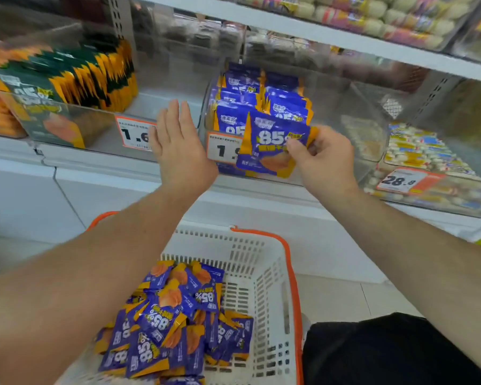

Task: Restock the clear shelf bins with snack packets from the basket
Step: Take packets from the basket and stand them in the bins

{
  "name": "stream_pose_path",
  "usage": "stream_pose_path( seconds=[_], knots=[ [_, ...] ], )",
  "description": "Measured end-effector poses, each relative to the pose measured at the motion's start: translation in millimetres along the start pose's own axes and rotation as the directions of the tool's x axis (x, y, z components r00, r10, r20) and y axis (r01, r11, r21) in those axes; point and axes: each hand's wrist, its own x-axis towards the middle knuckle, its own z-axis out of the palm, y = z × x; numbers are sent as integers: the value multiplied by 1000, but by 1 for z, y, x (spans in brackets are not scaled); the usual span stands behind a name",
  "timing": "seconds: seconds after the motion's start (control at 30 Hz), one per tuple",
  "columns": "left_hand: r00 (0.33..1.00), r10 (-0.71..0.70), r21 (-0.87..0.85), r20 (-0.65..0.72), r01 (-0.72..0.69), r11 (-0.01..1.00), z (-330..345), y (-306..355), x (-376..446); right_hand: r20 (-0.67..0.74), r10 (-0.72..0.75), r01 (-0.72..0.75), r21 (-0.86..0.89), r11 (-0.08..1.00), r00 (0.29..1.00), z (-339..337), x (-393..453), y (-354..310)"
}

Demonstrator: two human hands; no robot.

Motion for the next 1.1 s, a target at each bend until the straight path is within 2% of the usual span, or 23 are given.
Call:
stream_pose_path(
  seconds=[0.07, 0.13, 0.2, 0.27, 0.33, 0.4, 0.47, 0.53, 0.63, 0.77, 0.83, 0.9, 0.97, 1.0, 1.03, 1.07, 1.1],
  knots=[
    [998, 54, 67, 16, -55, 996, 13, 0, 7, -195, -85, 89, 11, 996, 977, -13, 14, -8],
    [997, 75, 120, 1, -74, 990, 20, -3, 8, -358, -103, 120, 26, 992, 928, -23, 32, -6],
    [997, 73, 148, -20, -69, 987, 24, -4, 7, -449, -77, 69, -34, 997, 890, -30, 47, -4],
    [997, 80, 163, -17, -76, 984, 24, -4, 7, -467, -60, 11, -107, 994, 882, -30, 60, 4],
    [996, 84, 169, 0, -83, 982, 22, -4, 7, -406, 0, -89, -201, 975, 914, -23, 72, 11],
    [996, 91, 165, 18, -92, 982, 19, -5, 6, -289, 153, -239, -291, 927, 945, -10, 88, 23],
    [995, 97, 156, 20, -99, 983, 18, -5, 5, -167, 340, -378, -327, 866, 925, -1, 101, 29],
    [995, 100, 156, 22, -102, 983, 18, -5, 5, -83, 465, -462, -351, 814, 882, 3, 111, 33],
    [993, 111, 154, 28, -114, 981, 17, -8, 4, 51, 528, -481, -348, 805, 848, 5, 116, 30],
    [992, 113, 121, 51, -118, 986, 16, -8, 5, 142, 614, -560, -292, 775, 776, 14, 115, 30],
    [992, 123, 56, 19, -124, 991, 17, -11, -3, 105, 624, -576, -291, 764, 774, 13, 115, 29],
    [992, 127, -41, -19, -128, 991, 21, -15, -23, -57, 515, -493, -398, 774, 855, 9, 111, 23],
    [993, 115, -119, 32, -110, 987, 25, -22, -53, -264, 201, -313, -503, 805, 943, 10, 92, 18],
    [990, 100, -149, 96, -85, 985, 26, -26, -68, -294, -21, -144, -527, 837, 955, 14, 76, 14],
    [981, 70, -178, 183, -37, 983, 27, -32, -82, -275, -220, 44, -528, 848, 936, 22, 56, 10],
    [957, 26, -203, 291, 35, 979, 27, -39, -95, -236, -362, 205, -503, 839, 902, 32, 38, 12],
    [911, -30, -216, 411, 129, 968, 28, -48, -107, -183, -433, 312, -462, 830, 882, 45, 20, 17]
  ],
)
